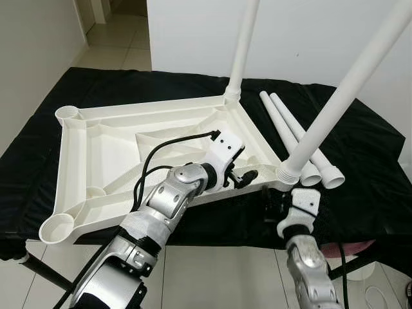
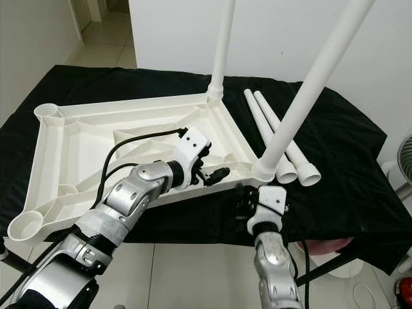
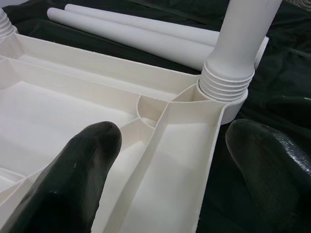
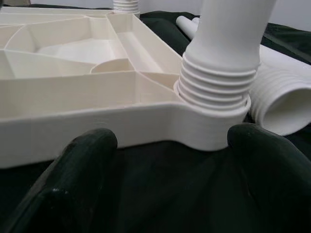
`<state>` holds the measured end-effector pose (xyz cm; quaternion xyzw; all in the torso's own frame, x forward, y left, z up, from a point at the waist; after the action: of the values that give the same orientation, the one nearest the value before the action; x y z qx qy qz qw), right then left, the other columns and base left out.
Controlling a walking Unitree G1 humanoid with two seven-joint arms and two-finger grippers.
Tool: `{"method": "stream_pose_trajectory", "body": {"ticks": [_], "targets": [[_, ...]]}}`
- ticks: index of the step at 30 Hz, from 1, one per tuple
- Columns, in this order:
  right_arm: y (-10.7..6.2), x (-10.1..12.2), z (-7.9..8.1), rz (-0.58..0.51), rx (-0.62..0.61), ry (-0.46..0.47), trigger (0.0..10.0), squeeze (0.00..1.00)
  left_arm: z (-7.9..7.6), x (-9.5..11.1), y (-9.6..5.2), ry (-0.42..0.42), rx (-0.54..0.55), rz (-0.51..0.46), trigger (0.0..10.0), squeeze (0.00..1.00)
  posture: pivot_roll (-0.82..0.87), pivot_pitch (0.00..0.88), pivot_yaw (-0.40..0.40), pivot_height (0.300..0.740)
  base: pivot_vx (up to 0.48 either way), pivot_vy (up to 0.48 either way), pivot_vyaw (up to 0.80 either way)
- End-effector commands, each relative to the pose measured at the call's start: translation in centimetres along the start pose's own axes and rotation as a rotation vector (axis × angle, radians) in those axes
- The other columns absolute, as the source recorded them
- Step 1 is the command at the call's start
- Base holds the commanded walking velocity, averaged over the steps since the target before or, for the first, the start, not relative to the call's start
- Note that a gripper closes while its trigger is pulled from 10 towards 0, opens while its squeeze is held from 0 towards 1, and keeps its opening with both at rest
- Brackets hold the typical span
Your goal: Building children table
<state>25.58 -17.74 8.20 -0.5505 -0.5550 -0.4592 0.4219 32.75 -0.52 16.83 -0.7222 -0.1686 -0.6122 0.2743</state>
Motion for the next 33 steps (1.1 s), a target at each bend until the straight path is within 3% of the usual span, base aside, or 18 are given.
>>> {"method": "stream_pose_trajectory", "body": {"ticks": [1,8,18,19,20,33], "targets": [[-0.3,0.3,-0.4,-0.025,-0.001,-0.018,10.0,0.0,-0.6,-0.4,0.0,0.023,-0.056,0.026,10.0,0.0,-0.06,0.0,-0.037,0.74,0.0,0.0,0.0],[-1.0,-0.7,-0.8,0.008,-0.008,-0.037,10.0,0.0,-1.8,-3.0,0.2,0.081,-0.156,0.137,10.0,0.0,-0.07,0.002,-0.035,0.74,0.0,0.0,0.0],[-1.7,-0.6,-1.3,0.001,-0.011,-0.036,10.0,0.0,-1.1,-3.7,1.9,0.074,-0.062,0.176,10.0,0.0,-0.09,0.001,-0.03,0.74,0.0,0.0,0.0],[-2.0,-0.8,-1.4,0.007,-0.014,-0.041,10.0,0.0,-0.8,-3.7,2.1,0.069,-0.045,0.178,7.0,0.0,-0.11,0.0,-0.024,0.74,0.0,0.0,0.0],[-2.1,-0.9,-1.6,0.01,-0.02,-0.046,10.0,0.0,-0.6,-3.9,2.2,0.066,-0.035,0.184,0.0,0.0,-0.11,0.0,-0.019,0.74,0.0,0.0,0.0],[-2.5,-1.1,-1.8,0.021,-0.048,-0.057,10.0,0.0,-0.1,-5.0,2.9,0.107,0.004,0.228,0.0,0.0,-0.14,0.0,0.008,0.74,0.0,0.0,0.0]]}}
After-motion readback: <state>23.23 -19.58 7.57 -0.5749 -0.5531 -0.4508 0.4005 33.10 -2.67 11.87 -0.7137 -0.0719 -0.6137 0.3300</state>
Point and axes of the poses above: a point about 5 cm out from each wrist's last joint towards the gripper, its own y axis pointing out of the wrist towards the gripper, its own x axis along the axis of the wrist's last joint, z = x × y, the point moved 1 cm from there along y, pointing out of the wrist towards the gripper, and after that the axes turned 11 degrees about -y, right-handed, at the moved point
